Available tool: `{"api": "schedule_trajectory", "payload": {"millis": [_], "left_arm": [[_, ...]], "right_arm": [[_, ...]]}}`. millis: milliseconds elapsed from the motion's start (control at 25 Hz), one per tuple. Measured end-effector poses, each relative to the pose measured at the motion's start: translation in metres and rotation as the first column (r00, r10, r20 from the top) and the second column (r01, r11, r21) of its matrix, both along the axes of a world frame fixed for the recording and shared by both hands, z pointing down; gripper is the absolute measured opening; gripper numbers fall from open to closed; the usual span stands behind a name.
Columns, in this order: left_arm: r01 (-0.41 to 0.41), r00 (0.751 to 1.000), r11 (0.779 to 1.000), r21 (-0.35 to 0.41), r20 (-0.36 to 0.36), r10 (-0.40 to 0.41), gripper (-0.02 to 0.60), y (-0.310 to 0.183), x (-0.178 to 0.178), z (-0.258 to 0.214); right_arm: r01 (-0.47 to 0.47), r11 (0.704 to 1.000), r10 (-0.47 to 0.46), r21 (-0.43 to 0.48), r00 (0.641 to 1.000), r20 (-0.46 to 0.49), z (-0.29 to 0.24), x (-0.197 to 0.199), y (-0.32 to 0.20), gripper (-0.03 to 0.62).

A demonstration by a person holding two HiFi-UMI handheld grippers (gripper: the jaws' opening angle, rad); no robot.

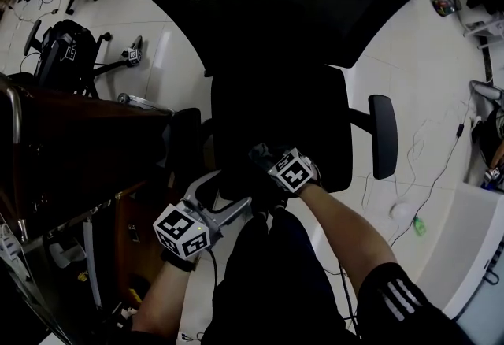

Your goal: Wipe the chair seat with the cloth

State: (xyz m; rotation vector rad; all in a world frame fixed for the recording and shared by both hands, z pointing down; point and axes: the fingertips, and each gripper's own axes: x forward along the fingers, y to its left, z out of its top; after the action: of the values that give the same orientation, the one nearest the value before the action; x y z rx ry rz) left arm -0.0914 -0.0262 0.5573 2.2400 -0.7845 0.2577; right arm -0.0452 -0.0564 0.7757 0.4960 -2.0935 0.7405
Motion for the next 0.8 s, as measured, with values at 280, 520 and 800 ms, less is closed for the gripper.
{"api": "schedule_trajectory", "payload": {"millis": [280,520,800], "left_arm": [[0.042,0.999,0.999,-0.022,0.018,-0.041,0.371,0.016,-0.023,0.007],[0.043,0.999,0.999,-0.033,0.013,-0.042,0.371,0.023,-0.021,0.015],[-0.013,1.0,0.999,-0.05,-0.005,0.013,0.371,0.027,0.013,0.018]], "right_arm": [[0.27,0.963,-0.269,-0.007,0.962,0.043,0.011,-0.118,0.069,0.049],[0.346,0.938,-0.347,-0.024,0.938,-0.012,0.044,-0.116,0.099,0.049],[0.26,0.963,-0.263,-0.065,0.964,-0.034,0.067,-0.039,0.105,0.049]]}}
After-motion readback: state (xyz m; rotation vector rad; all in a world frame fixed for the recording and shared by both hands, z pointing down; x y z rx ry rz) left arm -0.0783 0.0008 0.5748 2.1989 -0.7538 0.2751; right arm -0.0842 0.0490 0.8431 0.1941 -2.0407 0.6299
